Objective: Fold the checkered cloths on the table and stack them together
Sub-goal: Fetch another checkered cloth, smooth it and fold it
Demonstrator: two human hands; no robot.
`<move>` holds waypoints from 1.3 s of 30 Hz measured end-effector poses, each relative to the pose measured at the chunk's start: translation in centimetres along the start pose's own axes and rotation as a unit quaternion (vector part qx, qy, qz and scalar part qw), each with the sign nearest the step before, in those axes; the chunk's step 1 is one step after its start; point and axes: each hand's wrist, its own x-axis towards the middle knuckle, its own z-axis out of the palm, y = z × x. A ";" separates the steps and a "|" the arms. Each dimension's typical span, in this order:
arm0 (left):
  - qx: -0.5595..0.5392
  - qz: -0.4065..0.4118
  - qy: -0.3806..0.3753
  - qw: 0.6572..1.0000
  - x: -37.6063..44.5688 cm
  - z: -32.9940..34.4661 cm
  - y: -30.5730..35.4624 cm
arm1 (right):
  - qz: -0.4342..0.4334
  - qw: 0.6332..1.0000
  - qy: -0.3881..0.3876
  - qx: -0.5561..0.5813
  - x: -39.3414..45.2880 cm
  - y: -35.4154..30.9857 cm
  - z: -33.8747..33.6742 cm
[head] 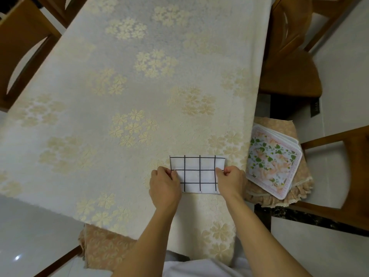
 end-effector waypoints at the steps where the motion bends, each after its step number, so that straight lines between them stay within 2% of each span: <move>1: -0.042 0.018 -0.003 0.999 -0.2 -0.3 -0.1 | 0.001 0.999 -0.016 0.042 -0.2 -0.3 -0.5; 3: -0.130 0.029 -0.019 0.991 -0.4 -1.3 -0.3 | 0.023 0.988 -0.061 0.137 -0.9 -0.8 -1.7; 6: -0.220 -0.012 -0.065 0.973 -0.5 -3.0 -0.2 | 0.035 0.963 -0.104 0.247 -1.6 -1.3 -3.5; 9: -0.324 -0.075 -0.113 0.936 -0.5 -4.7 -0.4 | 0.014 0.945 -0.128 0.302 -2.4 -2.0 -5.2; 11: -0.375 -0.088 -0.155 0.909 -0.8 -6.0 -0.3 | 0.015 0.923 -0.162 0.348 -3.3 -2.5 -6.4; 14: -0.397 -0.052 -0.223 0.889 -1.9 -8.1 0.3 | 0.009 0.890 -0.239 0.388 -4.7 -3.1 -8.1; 17: -0.396 -0.042 -0.239 0.886 -2.6 -8.9 0.2 | -0.001 0.878 -0.269 0.396 -5.8 -3.6 -8.9; 19: -0.371 -0.014 -0.206 0.905 -2.9 -8.7 0.1 | -0.046 0.898 -0.241 0.365 -6.1 -3.6 -8.7; 22: -0.282 0.057 -0.109 0.951 -4.0 -8.1 0.4 | -0.121 0.936 -0.172 0.281 -6.5 -3.7 -8.1; 26: -0.228 0.104 -0.038 0.967 -4.9 -7.6 0.5 | -0.195 0.948 -0.102 0.230 -7.4 -3.8 -7.6; 32: -0.219 0.114 -0.035 0.968 -5.7 -7.6 -0.1 | -0.253 0.954 -0.013 0.160 -8.9 -2.7 -7.7; 39: -0.252 0.077 -0.058 0.963 -7.2 -7.2 -1.0 | -0.275 0.949 -0.023 0.150 -9.3 -1.7 -8.3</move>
